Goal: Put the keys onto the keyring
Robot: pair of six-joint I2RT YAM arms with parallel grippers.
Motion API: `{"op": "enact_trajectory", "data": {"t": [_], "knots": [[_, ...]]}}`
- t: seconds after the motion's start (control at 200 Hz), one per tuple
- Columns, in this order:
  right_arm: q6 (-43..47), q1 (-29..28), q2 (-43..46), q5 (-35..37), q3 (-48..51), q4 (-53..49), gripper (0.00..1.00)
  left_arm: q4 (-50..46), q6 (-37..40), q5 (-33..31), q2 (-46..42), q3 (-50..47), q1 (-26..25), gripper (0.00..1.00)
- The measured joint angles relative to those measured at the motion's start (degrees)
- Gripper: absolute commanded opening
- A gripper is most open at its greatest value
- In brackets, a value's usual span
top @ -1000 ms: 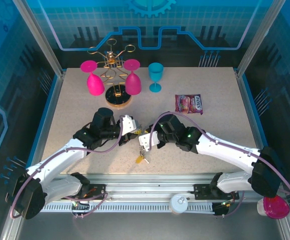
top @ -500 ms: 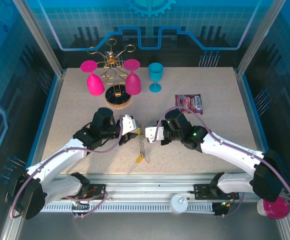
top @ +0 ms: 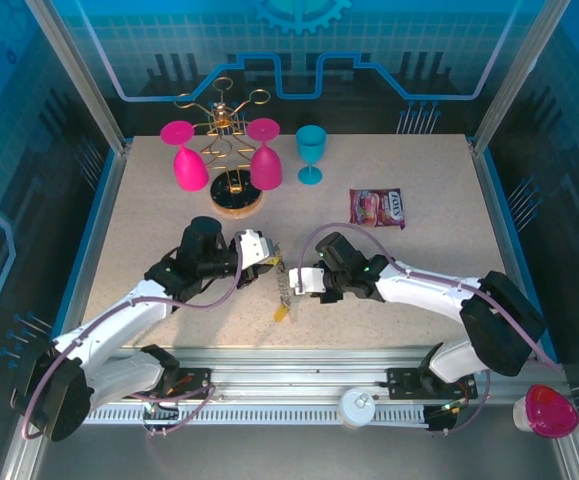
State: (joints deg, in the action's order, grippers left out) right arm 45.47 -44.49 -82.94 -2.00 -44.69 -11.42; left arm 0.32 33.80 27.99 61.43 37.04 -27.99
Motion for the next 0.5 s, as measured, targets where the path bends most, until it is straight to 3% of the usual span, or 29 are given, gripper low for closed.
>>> {"op": "enact_trajectory", "data": {"t": [0.21,0.5], "knots": [[-5.9,6.29,6.14,-12.79,-1.27,1.01,0.38,1.9,0.94,1.75,0.0,-0.85,0.09,0.0],[-12.81,6.93,7.67,-27.28,-4.24,9.73,0.38,4.87,1.16,5.53,-0.98,-2.62,0.09,0.0]]}}
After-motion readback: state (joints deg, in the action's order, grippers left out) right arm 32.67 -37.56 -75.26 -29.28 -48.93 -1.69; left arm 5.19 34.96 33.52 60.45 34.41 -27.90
